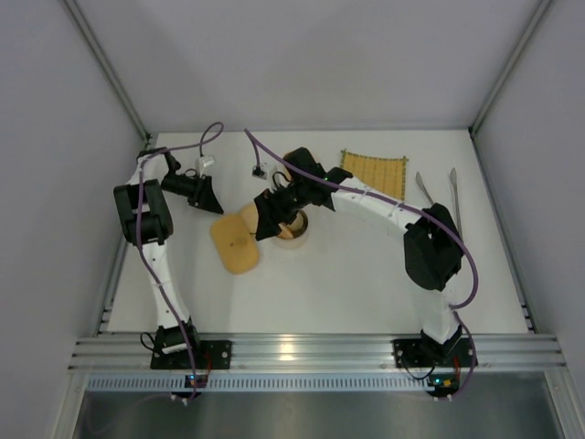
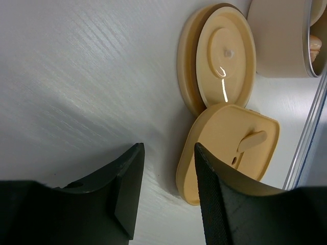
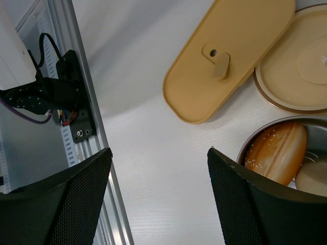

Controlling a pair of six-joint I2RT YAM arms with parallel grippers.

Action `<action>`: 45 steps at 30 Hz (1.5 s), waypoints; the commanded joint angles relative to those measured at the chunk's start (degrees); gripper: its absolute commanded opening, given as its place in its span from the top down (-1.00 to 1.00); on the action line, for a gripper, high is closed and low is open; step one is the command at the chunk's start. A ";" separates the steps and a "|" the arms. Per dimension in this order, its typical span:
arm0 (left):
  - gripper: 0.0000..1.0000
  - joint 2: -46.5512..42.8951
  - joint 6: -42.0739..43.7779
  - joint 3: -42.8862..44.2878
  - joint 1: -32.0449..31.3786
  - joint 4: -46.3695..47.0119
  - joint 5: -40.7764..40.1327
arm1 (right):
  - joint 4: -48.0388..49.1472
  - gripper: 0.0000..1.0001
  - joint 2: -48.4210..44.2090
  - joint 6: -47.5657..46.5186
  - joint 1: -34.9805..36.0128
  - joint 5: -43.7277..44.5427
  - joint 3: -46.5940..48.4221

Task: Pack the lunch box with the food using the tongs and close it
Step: Pick up the box lid from the center of the board.

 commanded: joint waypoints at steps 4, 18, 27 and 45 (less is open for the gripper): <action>0.04 3.11 7.05 -3.83 0.30 -10.96 -0.64 | -1.90 -0.49 -1.88 -0.95 -0.19 -0.90 3.20; 0.66 2.06 4.68 -5.69 0.30 -10.96 -1.09 | -1.99 -0.48 -1.17 -0.69 -0.37 -0.99 2.59; 1.00 -8.92 3.01 -9.20 0.30 -11.04 2.86 | -1.02 -0.48 -3.28 -0.69 -0.98 0.15 0.39; 1.00 -34.15 4.06 -15.26 -0.75 -10.96 1.20 | -4.89 -0.51 -5.13 -4.11 -2.21 4.02 2.14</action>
